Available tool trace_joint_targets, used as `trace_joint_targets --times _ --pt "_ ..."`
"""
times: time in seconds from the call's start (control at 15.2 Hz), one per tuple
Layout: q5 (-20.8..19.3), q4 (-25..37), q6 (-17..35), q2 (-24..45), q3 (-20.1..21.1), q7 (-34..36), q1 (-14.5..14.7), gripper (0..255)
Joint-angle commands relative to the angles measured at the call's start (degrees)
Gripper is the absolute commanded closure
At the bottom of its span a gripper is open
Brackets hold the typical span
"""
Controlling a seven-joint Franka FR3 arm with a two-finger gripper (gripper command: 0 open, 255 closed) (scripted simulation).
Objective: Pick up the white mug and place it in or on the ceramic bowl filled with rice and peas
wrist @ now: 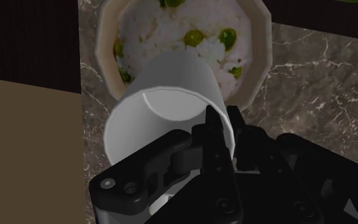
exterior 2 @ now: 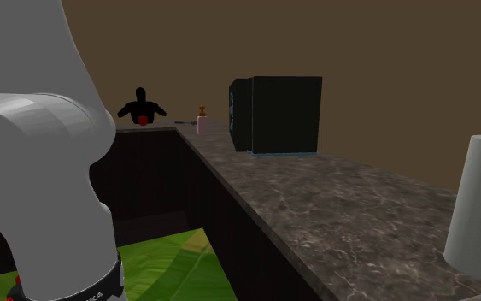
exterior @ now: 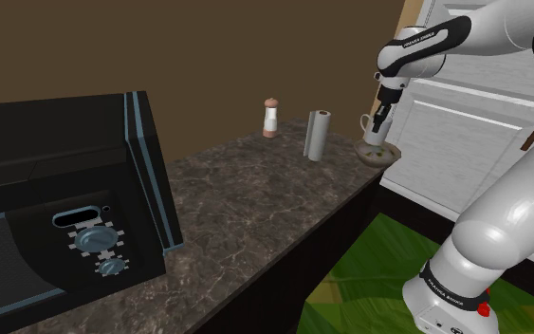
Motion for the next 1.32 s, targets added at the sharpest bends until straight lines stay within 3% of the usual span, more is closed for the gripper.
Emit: trace_joint_targets --times 0.0,0.07,0.13,0.46,0.73,1.25 --pt "0.0 0.0 0.0 0.0 0.0 0.0 0.0 255" --pt "0.0 0.0 0.0 0.0 0.0 0.0 0.0 255" --pt "0.0 0.0 0.0 0.0 0.0 0.0 0.0 0" --pt "0.0 0.0 0.0 0.0 0.0 0.0 0.0 0" --pt "-0.9 5.3 -7.2 -2.2 0.6 0.7 0.0 0" --pt "-0.9 5.3 -7.2 -2.2 0.6 0.7 0.0 0"
